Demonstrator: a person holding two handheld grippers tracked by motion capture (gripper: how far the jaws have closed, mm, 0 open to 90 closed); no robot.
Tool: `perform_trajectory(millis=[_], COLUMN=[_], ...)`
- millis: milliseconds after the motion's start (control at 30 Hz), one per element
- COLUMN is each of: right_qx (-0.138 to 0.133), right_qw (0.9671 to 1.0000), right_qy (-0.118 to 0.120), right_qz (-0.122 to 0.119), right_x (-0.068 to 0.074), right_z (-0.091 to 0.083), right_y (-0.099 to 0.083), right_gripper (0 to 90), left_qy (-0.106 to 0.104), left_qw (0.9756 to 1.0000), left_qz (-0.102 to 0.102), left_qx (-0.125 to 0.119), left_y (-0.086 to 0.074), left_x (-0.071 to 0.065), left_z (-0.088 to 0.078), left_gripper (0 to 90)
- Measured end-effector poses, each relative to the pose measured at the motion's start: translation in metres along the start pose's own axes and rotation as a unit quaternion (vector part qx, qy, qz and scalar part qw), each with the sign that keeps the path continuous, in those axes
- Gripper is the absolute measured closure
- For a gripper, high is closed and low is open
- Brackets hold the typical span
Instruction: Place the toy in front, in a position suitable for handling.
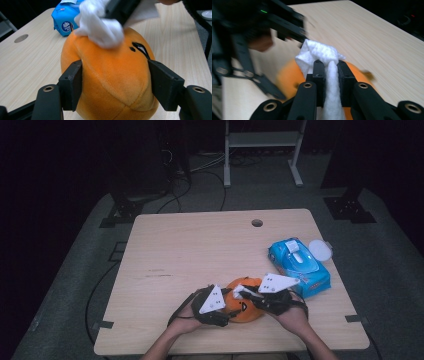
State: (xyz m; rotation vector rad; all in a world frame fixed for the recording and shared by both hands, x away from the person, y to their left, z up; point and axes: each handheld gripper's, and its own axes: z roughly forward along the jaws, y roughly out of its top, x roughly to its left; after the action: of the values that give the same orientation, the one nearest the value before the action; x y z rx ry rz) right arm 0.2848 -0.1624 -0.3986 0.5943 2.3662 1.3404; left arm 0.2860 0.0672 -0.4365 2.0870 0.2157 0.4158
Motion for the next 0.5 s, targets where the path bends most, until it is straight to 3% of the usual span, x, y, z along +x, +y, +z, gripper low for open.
perform_trajectory(millis=[100, 233, 267, 333, 400, 500], right_qx=[0.011, 0.011, 0.005, 0.005, 0.005, -0.004], right_qw=[0.9998, 0.9999, 0.9996, 0.9994, 0.9995, 1.0], right_qy=[-0.007, 0.007, 0.025, 0.033, 0.026, 0.0], right_qz=[0.014, 0.007, 0.01, -0.004, -0.016, -0.003], right_x=[-0.01, 0.002, 0.007, 0.017, 0.02, 0.008], right_z=[-0.003, -0.003, -0.002, 0.003, 0.006, 0.003], right_y=[-0.009, -0.009, -0.007, -0.003, 0.003, 0.004], right_gripper=[78.7, 78.8, 78.8, 78.8, 78.8, 78.8], left_qy=[-0.007, -0.008, -0.003, 0.012, 0.011, -0.001], left_qw=[0.9992, 0.9976, 0.9978, 0.9994, 0.9999, 0.9996], left_qz=[-0.038, -0.066, -0.064, -0.028, -0.002, 0.029], left_qx=[0.009, 0.017, 0.014, 0.013, 0.007, 0.008], left_y=[0.001, 0.006, 0.006, 0.008, 0.008, 0.007], left_x=[0.006, 0.007, 0.006, 0.001, -0.003, -0.006], left_z=[0.001, 0.004, 0.005, 0.005, 0.003, 0.0], left_gripper=[21.5, 14.8, 16.4, 22.2, 27.0, 30.1])
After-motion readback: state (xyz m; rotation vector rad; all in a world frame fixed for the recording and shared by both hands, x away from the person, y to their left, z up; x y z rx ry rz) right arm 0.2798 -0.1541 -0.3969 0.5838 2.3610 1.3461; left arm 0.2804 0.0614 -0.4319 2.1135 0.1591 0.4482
